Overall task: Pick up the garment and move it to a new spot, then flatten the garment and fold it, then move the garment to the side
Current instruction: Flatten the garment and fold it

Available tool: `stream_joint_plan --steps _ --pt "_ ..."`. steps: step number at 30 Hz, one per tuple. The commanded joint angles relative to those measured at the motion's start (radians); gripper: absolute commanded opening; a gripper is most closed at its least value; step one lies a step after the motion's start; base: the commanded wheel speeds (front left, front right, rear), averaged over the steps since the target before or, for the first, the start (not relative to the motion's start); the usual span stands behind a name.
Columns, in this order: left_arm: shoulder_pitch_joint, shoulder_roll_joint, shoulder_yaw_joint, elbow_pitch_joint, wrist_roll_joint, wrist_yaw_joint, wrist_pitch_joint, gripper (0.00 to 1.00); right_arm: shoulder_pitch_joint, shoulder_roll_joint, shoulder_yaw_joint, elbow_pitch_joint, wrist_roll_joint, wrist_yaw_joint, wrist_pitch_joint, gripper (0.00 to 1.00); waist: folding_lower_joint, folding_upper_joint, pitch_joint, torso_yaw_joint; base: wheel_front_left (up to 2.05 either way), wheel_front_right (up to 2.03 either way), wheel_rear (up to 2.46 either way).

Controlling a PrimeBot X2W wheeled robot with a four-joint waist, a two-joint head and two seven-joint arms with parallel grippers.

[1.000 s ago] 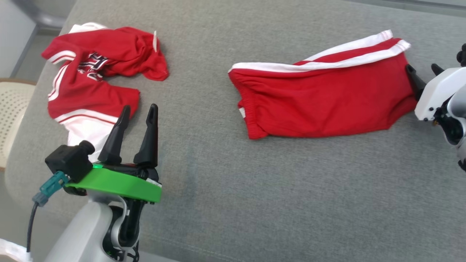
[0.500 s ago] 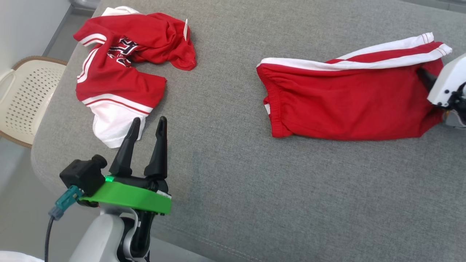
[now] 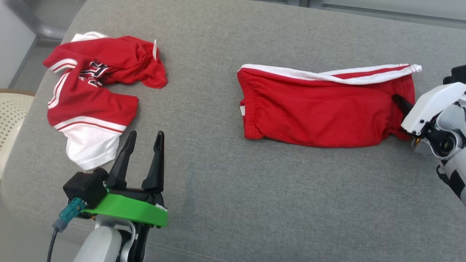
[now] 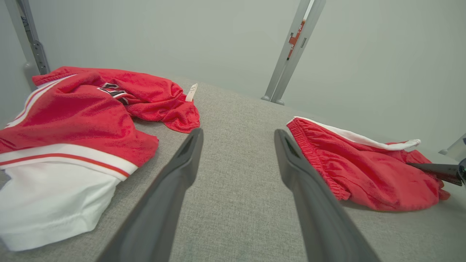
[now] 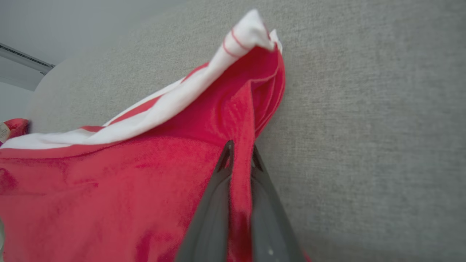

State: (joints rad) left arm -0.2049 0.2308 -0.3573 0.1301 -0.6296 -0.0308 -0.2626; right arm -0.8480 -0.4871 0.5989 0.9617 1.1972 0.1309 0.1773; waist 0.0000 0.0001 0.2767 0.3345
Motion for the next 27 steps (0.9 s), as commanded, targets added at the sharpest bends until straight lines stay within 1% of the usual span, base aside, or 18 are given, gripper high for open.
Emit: stream_joint_plan --steps 1,7,10,15,17,22,27 --pt "0.023 0.001 0.010 -0.004 0.011 0.002 -0.003 1.00 0.030 -0.015 -0.001 -0.011 0.016 0.000 -0.008 0.00 0.0000 -0.0001 -0.065 -0.075 0.00 0.00 0.00" --pt "0.069 -0.005 0.034 -0.017 0.034 0.001 -0.003 1.00 0.104 -0.065 0.004 -0.061 0.057 0.000 -0.056 0.00 0.0000 -0.0001 -0.123 -0.151 0.00 0.00 0.00" --pt "0.092 -0.010 0.043 -0.027 0.041 0.004 -0.003 1.00 0.124 -0.101 0.008 -0.075 0.062 0.000 -0.087 0.00 0.0000 -0.0001 -0.141 -0.184 0.00 0.00 0.00" --pt "0.121 -0.016 0.051 -0.032 0.043 0.000 -0.003 1.00 0.125 -0.116 0.024 -0.094 0.061 0.000 -0.107 0.00 0.0000 -0.0001 -0.157 -0.220 0.00 0.00 0.00" --pt "0.128 -0.019 0.050 -0.029 0.045 -0.001 -0.003 1.00 0.108 -0.110 0.048 -0.105 0.040 0.000 -0.101 0.00 0.0000 -0.0001 -0.163 -0.228 0.00 0.00 0.00" --pt "0.132 -0.022 0.049 -0.022 0.047 -0.005 -0.003 1.00 0.030 -0.051 0.098 -0.139 0.001 0.000 -0.108 0.00 0.0000 -0.0001 -0.173 -0.236 0.00 0.00 0.00" --pt "0.116 -0.030 0.037 -0.010 0.045 -0.012 -0.002 1.00 -0.039 0.018 0.158 -0.141 -0.039 0.000 -0.091 0.00 0.0000 -0.0001 -0.173 -0.204 0.00 0.00 0.00"
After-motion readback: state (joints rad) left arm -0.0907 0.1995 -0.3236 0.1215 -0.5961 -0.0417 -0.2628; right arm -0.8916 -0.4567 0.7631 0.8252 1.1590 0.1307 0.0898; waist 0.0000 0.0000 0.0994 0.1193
